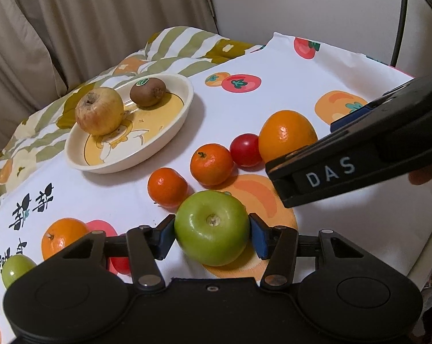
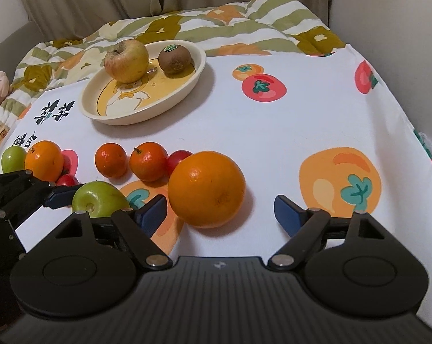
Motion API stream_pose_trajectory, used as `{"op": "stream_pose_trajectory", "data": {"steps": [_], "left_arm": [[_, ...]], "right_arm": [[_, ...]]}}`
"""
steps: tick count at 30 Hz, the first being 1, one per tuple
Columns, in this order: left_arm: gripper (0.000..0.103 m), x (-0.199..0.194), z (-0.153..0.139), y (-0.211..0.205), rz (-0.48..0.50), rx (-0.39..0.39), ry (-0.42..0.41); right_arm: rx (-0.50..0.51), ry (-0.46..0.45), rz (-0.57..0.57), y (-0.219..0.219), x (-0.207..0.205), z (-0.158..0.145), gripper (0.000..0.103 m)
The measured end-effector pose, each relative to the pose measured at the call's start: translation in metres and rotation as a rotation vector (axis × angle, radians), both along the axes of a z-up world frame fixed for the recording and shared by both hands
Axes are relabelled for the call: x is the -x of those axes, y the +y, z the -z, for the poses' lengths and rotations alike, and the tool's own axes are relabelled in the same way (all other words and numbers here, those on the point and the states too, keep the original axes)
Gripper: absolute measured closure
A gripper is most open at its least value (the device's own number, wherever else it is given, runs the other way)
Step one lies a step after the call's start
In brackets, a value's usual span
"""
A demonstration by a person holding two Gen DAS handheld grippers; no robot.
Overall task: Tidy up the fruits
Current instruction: 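Grasp the green apple with the left tool while the right tool grasps the large orange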
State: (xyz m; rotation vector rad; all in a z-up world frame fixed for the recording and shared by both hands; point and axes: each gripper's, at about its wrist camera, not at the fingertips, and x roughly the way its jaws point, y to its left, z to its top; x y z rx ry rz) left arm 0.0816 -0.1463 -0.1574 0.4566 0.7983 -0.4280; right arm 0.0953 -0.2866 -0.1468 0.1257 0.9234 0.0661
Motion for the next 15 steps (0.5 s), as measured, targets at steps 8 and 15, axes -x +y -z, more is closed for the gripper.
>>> {"op": "stream_pose_trajectory", "data": {"steps": [8, 15], "left_arm": [[0.045, -0.001, -0.003, 0.010, -0.034, 0.015, 0.013], [0.045, 0.001, -0.009, 0.018, -0.044, 0.031, 0.013]], "right_arm": [[-0.017, 0.007, -0.020, 0.002, -0.010, 0.003, 0.018], [-0.014, 0.007, -0.032, 0.006, -0.009, 0.001, 0.028]]}}
